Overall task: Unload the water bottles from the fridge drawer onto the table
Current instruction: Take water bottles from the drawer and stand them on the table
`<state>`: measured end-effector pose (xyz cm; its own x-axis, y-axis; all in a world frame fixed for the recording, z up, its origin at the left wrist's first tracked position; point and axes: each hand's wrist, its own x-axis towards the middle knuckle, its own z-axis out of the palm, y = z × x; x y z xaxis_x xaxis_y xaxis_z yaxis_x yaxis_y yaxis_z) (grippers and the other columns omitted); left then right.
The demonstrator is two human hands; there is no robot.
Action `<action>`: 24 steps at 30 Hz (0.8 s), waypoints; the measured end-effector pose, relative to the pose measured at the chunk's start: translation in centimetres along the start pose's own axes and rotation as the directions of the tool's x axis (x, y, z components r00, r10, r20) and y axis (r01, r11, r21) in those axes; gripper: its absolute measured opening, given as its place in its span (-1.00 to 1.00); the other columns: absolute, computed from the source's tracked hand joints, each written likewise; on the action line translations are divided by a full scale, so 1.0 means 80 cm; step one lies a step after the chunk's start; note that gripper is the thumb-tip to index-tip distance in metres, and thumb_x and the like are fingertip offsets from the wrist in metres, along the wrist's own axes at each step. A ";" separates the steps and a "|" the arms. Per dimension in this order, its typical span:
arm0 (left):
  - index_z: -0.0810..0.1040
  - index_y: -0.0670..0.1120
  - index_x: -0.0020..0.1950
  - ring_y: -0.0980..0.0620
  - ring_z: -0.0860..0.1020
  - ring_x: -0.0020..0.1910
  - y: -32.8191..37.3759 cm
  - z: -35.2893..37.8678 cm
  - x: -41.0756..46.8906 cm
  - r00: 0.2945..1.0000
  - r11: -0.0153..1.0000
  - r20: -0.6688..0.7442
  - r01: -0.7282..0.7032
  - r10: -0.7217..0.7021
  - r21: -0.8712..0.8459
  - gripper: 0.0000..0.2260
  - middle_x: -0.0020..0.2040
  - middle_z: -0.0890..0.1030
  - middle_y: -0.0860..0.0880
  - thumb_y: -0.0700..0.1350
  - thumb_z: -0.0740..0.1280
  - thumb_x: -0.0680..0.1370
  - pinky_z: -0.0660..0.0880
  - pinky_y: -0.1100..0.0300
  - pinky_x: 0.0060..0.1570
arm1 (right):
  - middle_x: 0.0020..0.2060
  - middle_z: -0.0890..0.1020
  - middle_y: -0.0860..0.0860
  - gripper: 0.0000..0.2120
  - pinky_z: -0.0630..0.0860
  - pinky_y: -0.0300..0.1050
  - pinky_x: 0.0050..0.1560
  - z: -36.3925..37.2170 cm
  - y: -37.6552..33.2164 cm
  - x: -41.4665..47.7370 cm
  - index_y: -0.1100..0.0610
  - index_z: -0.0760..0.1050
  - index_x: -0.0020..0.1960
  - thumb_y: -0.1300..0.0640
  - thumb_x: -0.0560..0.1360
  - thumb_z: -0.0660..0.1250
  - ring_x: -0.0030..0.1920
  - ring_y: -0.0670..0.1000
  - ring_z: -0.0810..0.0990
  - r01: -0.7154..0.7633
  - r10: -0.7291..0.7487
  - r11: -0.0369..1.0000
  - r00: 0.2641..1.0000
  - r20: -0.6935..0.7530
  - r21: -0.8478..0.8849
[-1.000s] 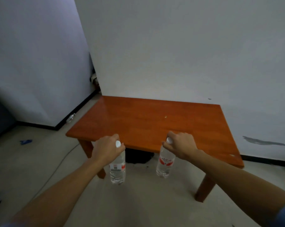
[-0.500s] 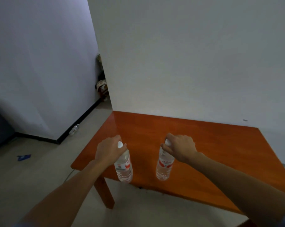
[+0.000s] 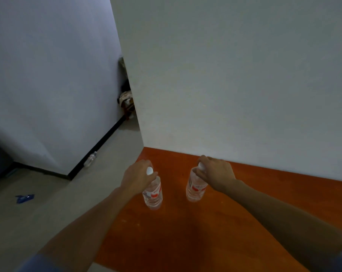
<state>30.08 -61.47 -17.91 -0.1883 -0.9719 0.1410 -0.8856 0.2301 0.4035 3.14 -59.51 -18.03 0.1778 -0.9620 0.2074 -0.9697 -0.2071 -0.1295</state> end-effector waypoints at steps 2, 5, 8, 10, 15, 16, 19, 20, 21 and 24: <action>0.51 -0.05 -0.05 0.02 0.51 -0.14 -0.021 0.006 0.043 0.999 0.999 0.037 -0.036 0.036 -0.012 -0.83 -0.10 0.53 0.00 0.04 0.36 0.51 0.41 0.18 -0.18 | 0.02 0.63 -0.01 -0.62 0.49 -0.16 -0.27 0.012 -0.006 0.042 0.01 0.41 0.18 -0.24 0.55 0.14 -0.13 0.01 0.62 -0.018 0.018 1.000 1.000 0.004 0.013; 0.51 -0.06 -0.02 -0.01 0.51 -0.12 -0.053 0.020 0.103 0.987 0.993 0.117 -0.103 0.108 -0.049 -0.85 -0.07 0.50 -0.02 -0.01 0.36 0.51 0.38 0.18 -0.19 | 0.04 0.61 0.00 -0.61 0.43 -0.15 -0.27 0.039 -0.016 0.098 0.02 0.40 0.21 -0.24 0.56 0.13 -0.11 0.03 0.62 -0.049 0.049 0.999 0.998 0.027 0.007; 0.52 -0.06 0.04 -0.02 0.49 -0.07 -0.080 0.032 0.170 0.959 0.976 0.187 -0.199 0.212 -0.083 -0.84 -0.05 0.42 0.01 -0.04 0.36 0.52 0.40 0.17 -0.14 | 0.08 0.59 0.00 -0.61 0.50 -0.13 -0.19 0.068 -0.025 0.154 0.00 0.39 0.23 -0.23 0.56 0.14 -0.08 0.02 0.60 -0.105 0.103 0.994 0.991 0.082 0.015; 0.52 -0.06 0.08 -0.04 0.48 -0.05 -0.092 0.041 0.215 0.944 0.967 0.209 -0.242 0.254 -0.084 -0.83 -0.03 0.40 0.01 -0.05 0.34 0.53 0.41 0.15 -0.11 | 0.09 0.58 0.00 -0.63 0.47 -0.14 -0.17 0.085 -0.029 0.192 0.00 0.39 0.24 -0.21 0.56 0.15 -0.06 0.01 0.59 -0.126 0.125 0.992 0.987 0.099 0.007; 0.51 -0.07 0.15 -0.05 0.45 0.01 -0.115 0.070 0.283 0.912 0.949 0.261 -0.308 0.316 -0.072 -0.79 0.04 0.39 -0.07 -0.12 0.33 0.53 0.43 0.13 -0.06 | 0.08 0.54 0.02 -0.68 0.39 -0.14 -0.21 0.127 -0.039 0.256 -0.02 0.38 0.26 -0.14 0.57 0.20 -0.05 0.02 0.55 -0.173 0.173 0.985 0.974 0.147 -0.013; 0.51 -0.07 0.16 -0.05 0.45 0.02 -0.119 0.074 0.292 0.910 0.947 0.263 -0.309 0.320 -0.087 -0.79 0.05 0.39 -0.06 -0.13 0.32 0.53 0.43 0.15 -0.05 | 0.08 0.53 0.03 -0.68 0.39 -0.14 -0.21 0.134 -0.040 0.264 -0.03 0.37 0.26 -0.12 0.57 0.21 -0.05 0.03 0.54 -0.180 0.180 0.984 0.970 0.162 -0.017; 0.51 -0.07 0.17 -0.04 0.45 0.03 -0.125 0.083 0.320 0.913 0.942 0.240 -0.301 0.329 -0.145 -0.79 0.06 0.40 -0.06 -0.13 0.33 0.54 0.43 0.17 -0.05 | 0.10 0.48 0.06 -0.68 0.45 -0.11 -0.15 0.147 -0.040 0.288 -0.03 0.35 0.29 -0.06 0.57 0.24 0.00 0.05 0.52 -0.191 0.192 0.981 0.963 0.187 -0.023; 0.51 -0.07 0.17 -0.04 0.46 0.02 -0.127 0.086 0.327 0.911 0.939 0.239 -0.306 0.337 -0.157 -0.77 0.06 0.41 -0.06 -0.13 0.35 0.53 0.41 0.18 -0.06 | 0.11 0.47 0.06 -0.67 0.46 -0.11 -0.14 0.150 -0.040 0.293 -0.03 0.34 0.30 -0.04 0.56 0.25 0.01 0.05 0.51 -0.199 0.199 0.980 0.962 0.186 -0.020; 0.51 -0.06 0.17 -0.03 0.47 0.01 -0.129 0.088 0.331 0.908 0.936 0.239 -0.312 0.345 -0.165 -0.76 0.06 0.42 -0.05 -0.12 0.36 0.52 0.40 0.19 -0.07 | 0.11 0.47 0.06 -0.66 0.45 -0.11 -0.15 0.153 -0.040 0.298 -0.03 0.34 0.31 -0.04 0.56 0.26 0.01 0.05 0.51 -0.206 0.205 0.978 0.961 0.183 -0.014; 0.50 -0.05 0.18 0.00 0.49 0.00 -0.134 0.094 0.336 0.906 0.933 0.241 -0.311 0.348 -0.178 -0.73 0.10 0.45 -0.02 -0.10 0.39 0.50 0.41 0.21 -0.05 | 0.13 0.46 0.06 -0.61 0.43 -0.10 -0.15 0.160 -0.043 0.305 -0.03 0.32 0.34 -0.02 0.54 0.28 0.02 0.08 0.54 -0.228 0.219 0.973 0.959 0.178 0.032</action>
<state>31.28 -90.44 -25.25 -0.5814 -0.8121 0.0504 -0.6922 0.5262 0.4940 12.97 -84.59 -24.96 -0.0116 -0.9999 -0.0023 -0.9789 0.0118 -0.2042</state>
